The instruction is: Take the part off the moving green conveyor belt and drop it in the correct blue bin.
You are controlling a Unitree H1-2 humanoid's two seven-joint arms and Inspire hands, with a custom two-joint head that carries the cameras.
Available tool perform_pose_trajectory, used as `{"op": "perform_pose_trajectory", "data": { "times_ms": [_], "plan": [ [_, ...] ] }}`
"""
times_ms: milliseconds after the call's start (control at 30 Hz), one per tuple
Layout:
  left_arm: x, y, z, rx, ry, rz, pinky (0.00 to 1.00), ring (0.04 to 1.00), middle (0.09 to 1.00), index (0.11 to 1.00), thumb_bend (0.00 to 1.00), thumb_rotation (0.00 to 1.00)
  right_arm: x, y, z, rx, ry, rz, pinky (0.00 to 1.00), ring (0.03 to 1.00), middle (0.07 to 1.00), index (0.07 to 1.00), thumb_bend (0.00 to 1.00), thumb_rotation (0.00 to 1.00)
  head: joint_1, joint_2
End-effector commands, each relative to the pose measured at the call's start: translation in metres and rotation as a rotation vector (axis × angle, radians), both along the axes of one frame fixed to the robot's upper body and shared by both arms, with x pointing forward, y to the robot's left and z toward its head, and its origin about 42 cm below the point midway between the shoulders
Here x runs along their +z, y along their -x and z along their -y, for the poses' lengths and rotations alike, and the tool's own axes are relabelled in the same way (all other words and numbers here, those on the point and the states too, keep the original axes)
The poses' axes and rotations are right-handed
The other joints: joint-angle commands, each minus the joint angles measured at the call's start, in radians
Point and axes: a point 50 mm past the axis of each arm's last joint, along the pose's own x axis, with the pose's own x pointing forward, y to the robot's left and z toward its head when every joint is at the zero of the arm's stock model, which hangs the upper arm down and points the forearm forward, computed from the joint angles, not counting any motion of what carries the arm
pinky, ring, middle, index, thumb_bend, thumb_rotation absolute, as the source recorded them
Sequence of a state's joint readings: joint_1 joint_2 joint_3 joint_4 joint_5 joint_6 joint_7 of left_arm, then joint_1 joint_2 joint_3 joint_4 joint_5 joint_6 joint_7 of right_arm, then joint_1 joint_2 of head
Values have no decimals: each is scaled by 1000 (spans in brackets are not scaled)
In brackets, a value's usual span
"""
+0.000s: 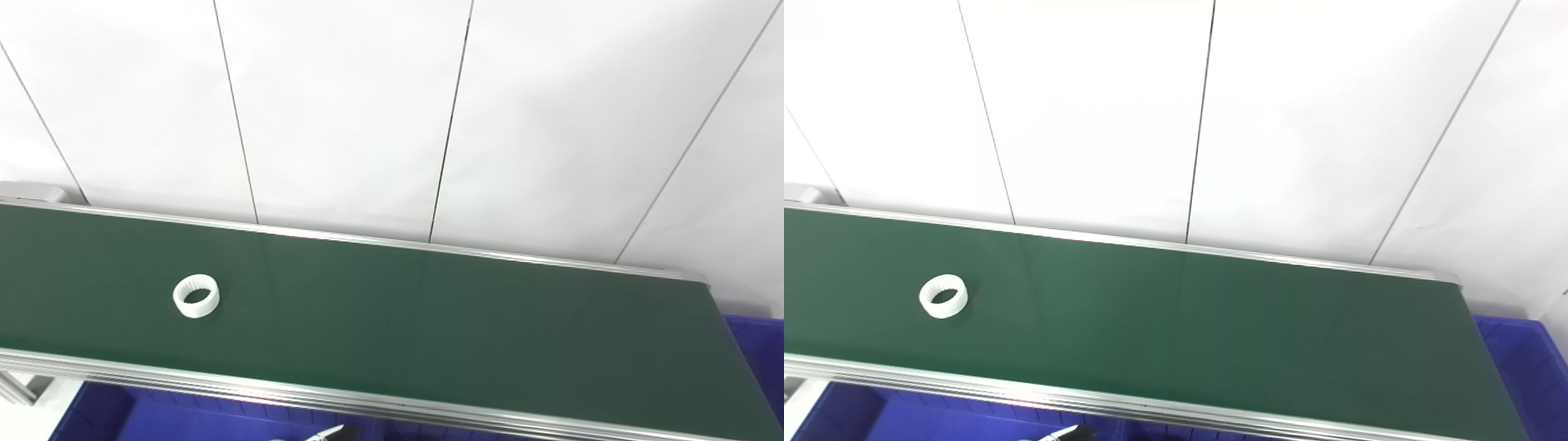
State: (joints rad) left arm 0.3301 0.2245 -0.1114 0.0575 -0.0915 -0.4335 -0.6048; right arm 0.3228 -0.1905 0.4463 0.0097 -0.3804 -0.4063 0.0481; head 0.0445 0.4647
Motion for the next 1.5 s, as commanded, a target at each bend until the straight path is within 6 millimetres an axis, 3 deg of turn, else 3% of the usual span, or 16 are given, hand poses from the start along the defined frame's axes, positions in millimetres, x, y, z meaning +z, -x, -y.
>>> {"op": "perform_pose_trajectory", "data": {
  "times_ms": [0,300,467,533,667,767,867,1033,1233,1467],
  "plan": [
    [10,-5,-1,-9,-3,70,857,915,930,907,493,559,9,-4,-2,8,-45,77,758,887,945,914,380,835,-2,13],
    [24,-8,-2,14,-75,139,837,907,929,907,476,592,13,-4,-2,14,-58,84,774,900,950,924,374,809,-13,49],
    [53,-23,-3,83,-183,300,772,857,898,883,512,398,15,-6,-1,18,-56,91,789,910,959,930,388,841,-5,58],
    [65,-30,-3,99,-206,362,746,839,884,873,530,363,15,-7,-1,18,-58,92,788,909,960,930,386,836,0,62],
    [104,-64,-12,97,-272,559,727,815,864,863,596,324,14,-11,-3,24,-64,92,788,907,958,929,377,799,8,61],
    [124,-85,-17,104,-315,655,754,827,856,860,606,363,14,-12,-4,28,-65,93,790,907,960,932,372,795,7,63],
    [138,-102,-20,128,-363,730,768,831,848,854,613,364,14,-13,-5,30,-68,94,789,906,960,931,373,796,6,64],
    [160,-128,-23,159,-451,784,757,807,835,841,704,273,15,-14,-5,31,-62,99,789,905,961,931,371,806,7,67],
    [175,-158,-24,149,-600,817,744,800,829,839,780,193,15,-15,-5,29,-62,105,791,905,959,929,371,812,9,65],
    [167,-191,-15,134,-801,837,762,804,830,841,891,110,16,-17,-5,29,-59,112,801,913,962,930,367,818,6,60]
  ]
}}
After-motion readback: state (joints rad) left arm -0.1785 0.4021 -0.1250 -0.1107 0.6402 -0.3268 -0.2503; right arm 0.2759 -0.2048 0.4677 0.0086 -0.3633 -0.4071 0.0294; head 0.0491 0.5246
